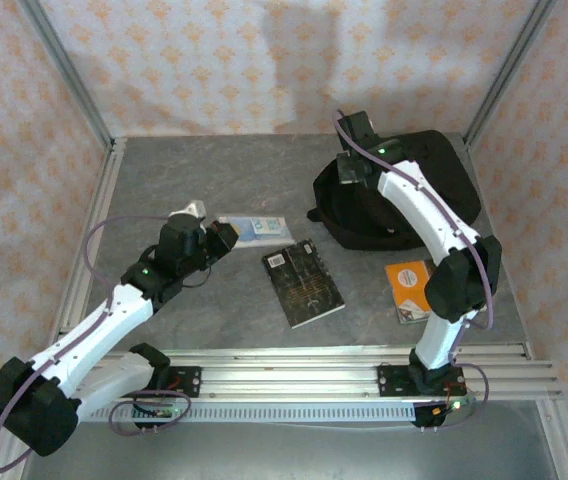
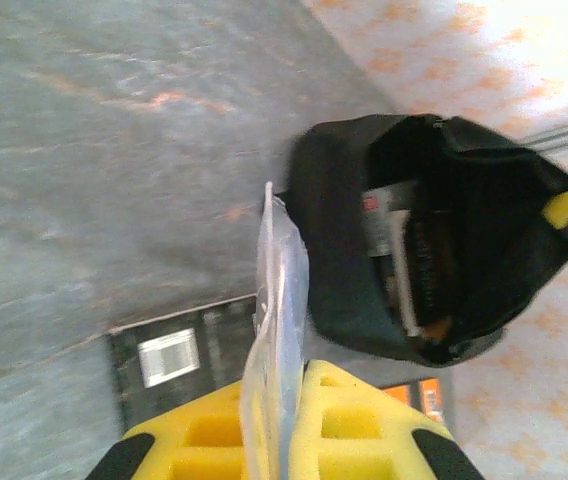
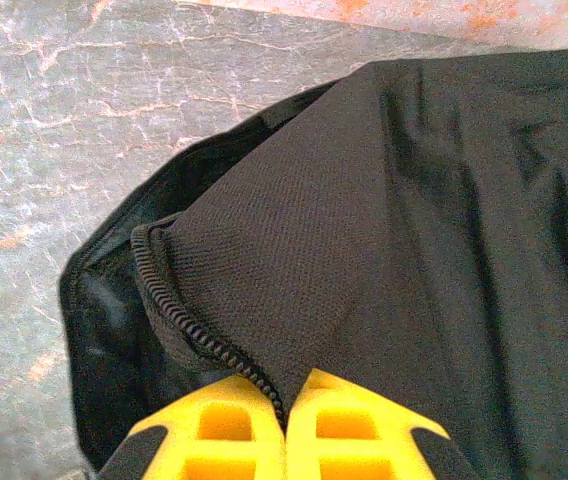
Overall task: Pack the student bag
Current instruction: Open the student bag at the top-right of the table, then place the loose stationery in the student bag.
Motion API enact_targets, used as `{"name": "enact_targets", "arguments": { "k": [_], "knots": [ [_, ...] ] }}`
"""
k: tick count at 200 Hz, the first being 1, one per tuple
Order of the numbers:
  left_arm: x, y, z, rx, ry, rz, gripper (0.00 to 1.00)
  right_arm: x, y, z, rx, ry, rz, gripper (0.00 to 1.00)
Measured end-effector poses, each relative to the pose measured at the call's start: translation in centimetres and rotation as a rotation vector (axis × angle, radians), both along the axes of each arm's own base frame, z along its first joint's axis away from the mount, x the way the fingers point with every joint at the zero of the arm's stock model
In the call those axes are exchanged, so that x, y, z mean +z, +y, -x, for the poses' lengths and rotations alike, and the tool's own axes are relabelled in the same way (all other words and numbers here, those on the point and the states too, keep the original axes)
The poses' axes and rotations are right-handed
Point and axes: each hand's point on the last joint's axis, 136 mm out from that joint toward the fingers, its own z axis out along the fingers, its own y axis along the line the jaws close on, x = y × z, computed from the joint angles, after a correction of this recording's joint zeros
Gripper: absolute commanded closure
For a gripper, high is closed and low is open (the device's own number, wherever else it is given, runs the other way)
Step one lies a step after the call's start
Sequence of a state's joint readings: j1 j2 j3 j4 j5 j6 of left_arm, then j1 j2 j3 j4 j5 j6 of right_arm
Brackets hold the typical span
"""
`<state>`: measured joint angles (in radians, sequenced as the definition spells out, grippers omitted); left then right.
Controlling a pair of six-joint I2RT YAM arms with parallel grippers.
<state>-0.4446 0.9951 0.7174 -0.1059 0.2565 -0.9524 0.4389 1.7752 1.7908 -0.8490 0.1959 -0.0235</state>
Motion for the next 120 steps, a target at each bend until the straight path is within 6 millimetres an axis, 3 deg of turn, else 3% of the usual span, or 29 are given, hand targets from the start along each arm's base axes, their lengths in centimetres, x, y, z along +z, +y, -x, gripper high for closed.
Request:
{"name": "enact_targets", "arguments": {
  "k": [30,56,91,120],
  "knots": [
    [3.7,-3.1,-2.3,-0.061,-0.077,0.101,1.0,1.4,-0.3,0.5,0.057,0.018,0.042,1.0],
    [4.8,-6.5,-3.6,-0.122,-0.095,0.159,1.0,2.2,-0.3,0.7,0.083,0.019,0.026,1.0],
    [3.9,-10.3,-6.2,-0.156,-0.07,0.239,1.0,2.7,-0.7,0.8,0.077,0.023,-0.054,1.0],
    [1.2,-13.2,-8.8,-0.158,-0.014,0.299,1.0,3.1,-1.1,0.8,0.054,0.025,-0.131,1.0]
  ]
}}
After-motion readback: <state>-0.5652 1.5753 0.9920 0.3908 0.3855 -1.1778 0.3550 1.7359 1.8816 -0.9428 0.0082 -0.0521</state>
